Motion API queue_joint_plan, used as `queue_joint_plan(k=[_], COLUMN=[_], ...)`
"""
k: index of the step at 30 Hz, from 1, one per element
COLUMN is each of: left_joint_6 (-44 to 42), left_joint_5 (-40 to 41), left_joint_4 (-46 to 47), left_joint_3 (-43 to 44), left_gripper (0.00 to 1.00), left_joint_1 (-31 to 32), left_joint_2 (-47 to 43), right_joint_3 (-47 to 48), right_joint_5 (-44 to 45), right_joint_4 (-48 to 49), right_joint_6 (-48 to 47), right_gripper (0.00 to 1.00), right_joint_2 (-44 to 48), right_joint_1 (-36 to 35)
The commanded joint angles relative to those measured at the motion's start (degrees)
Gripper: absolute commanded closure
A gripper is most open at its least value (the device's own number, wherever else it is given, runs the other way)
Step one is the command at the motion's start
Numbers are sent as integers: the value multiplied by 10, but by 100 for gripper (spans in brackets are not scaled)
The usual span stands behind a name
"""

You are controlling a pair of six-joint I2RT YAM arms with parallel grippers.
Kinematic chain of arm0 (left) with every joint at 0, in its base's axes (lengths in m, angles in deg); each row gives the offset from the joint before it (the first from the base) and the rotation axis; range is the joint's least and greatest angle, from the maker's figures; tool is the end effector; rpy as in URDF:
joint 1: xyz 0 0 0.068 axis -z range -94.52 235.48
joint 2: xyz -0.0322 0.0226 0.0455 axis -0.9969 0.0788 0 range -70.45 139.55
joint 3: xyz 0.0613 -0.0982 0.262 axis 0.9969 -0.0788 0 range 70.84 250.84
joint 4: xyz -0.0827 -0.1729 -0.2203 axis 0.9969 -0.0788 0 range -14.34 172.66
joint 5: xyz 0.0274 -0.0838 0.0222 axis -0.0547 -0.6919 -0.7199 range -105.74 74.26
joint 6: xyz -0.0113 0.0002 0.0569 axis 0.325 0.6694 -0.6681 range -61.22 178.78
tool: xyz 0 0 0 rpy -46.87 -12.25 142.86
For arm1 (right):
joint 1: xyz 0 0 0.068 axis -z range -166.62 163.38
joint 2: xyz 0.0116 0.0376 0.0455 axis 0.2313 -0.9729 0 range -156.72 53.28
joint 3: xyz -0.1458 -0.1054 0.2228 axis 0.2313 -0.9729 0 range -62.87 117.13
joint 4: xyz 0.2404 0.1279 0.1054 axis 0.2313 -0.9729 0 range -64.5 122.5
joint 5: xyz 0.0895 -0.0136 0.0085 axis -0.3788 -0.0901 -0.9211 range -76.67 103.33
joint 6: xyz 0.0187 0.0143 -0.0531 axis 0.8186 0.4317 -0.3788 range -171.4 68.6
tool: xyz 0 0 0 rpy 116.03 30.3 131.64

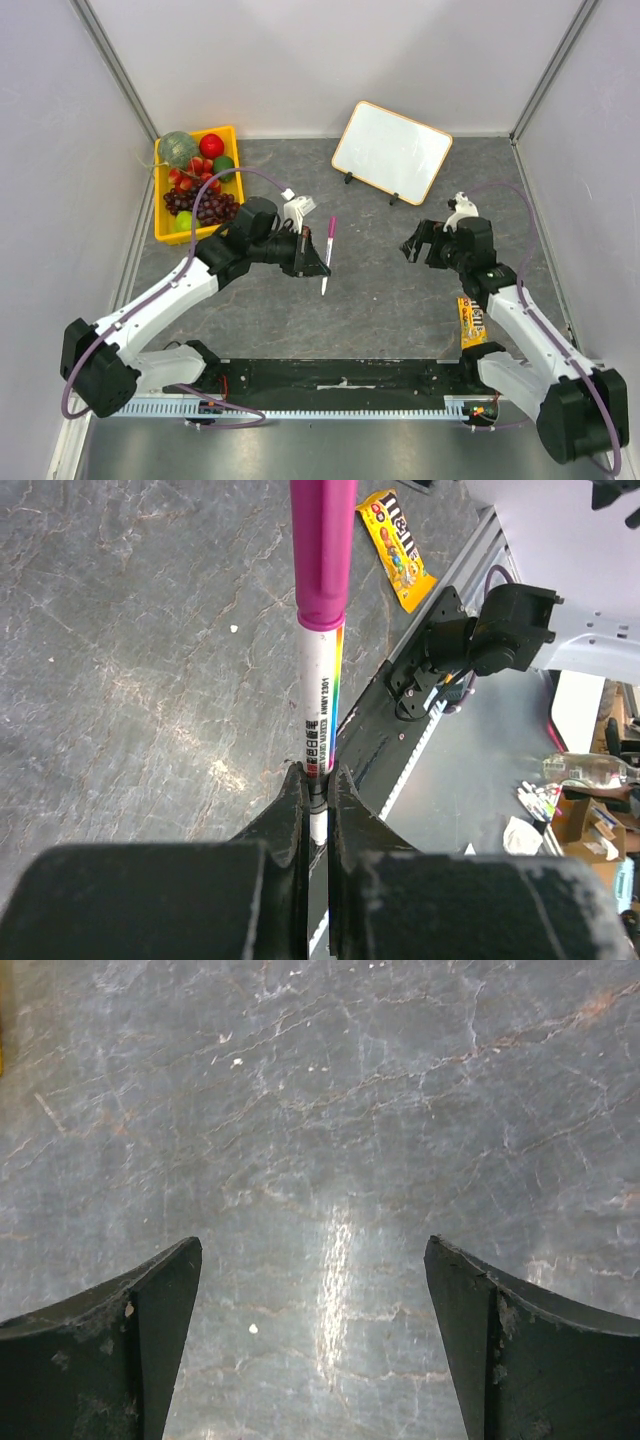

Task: Write a sentence on the whiteboard
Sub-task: Move the whiteboard to the corner of the board.

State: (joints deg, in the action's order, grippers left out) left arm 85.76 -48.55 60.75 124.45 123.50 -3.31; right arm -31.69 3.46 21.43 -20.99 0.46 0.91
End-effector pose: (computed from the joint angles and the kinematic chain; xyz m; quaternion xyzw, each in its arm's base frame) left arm 0.2102 -0.1930 0.3000 0.2108 0.8362 -0.4480 0.2359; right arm 0.2217 0.0563 0.2263 0.0956 0.8701 0.2448 0.4170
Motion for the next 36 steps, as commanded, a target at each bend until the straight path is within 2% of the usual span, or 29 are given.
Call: queue_joint_plan(k=[1, 4, 7, 9, 20, 23, 25, 30, 36], left_joint_6=[-54, -78, -107, -120, -132, -128, -127, -124, -120], left_joint_5=[18, 28, 53, 67, 100, 129, 128, 136, 115], left_joint_4=[-28, -52, -77, -81, -80, -81, -81, -80, -76], left_joint_3=[24, 40, 49, 46, -6, -17, -20, -25, -27], left_gripper=[98, 98, 98, 98, 98, 98, 98, 98, 98], left_joint_1=[1, 2, 1, 2, -37, -43, -51, -66, -66], left_joint_2=[-32, -38, -44, -51, -110, -127, -133, -144, -131], right_joint_3=[43, 91, 171, 207, 337, 380, 407, 422, 425], right_joint_5=[89, 149, 236, 270, 345, 358, 348, 361, 405], right_joint_4=[34, 42, 9, 12, 47, 29, 11, -10, -20], right_joint_6=[3, 4, -4, 0, 53, 91, 114, 164, 173], right_gripper=[2, 2, 2, 2, 2, 8, 8, 18, 23], right_joint_2=[-75, -159, -263, -321, -520, -564, -592, -628, -634], right_joint_1=[-37, -96, -161, -180, -178, -172, -167, -156, -150])
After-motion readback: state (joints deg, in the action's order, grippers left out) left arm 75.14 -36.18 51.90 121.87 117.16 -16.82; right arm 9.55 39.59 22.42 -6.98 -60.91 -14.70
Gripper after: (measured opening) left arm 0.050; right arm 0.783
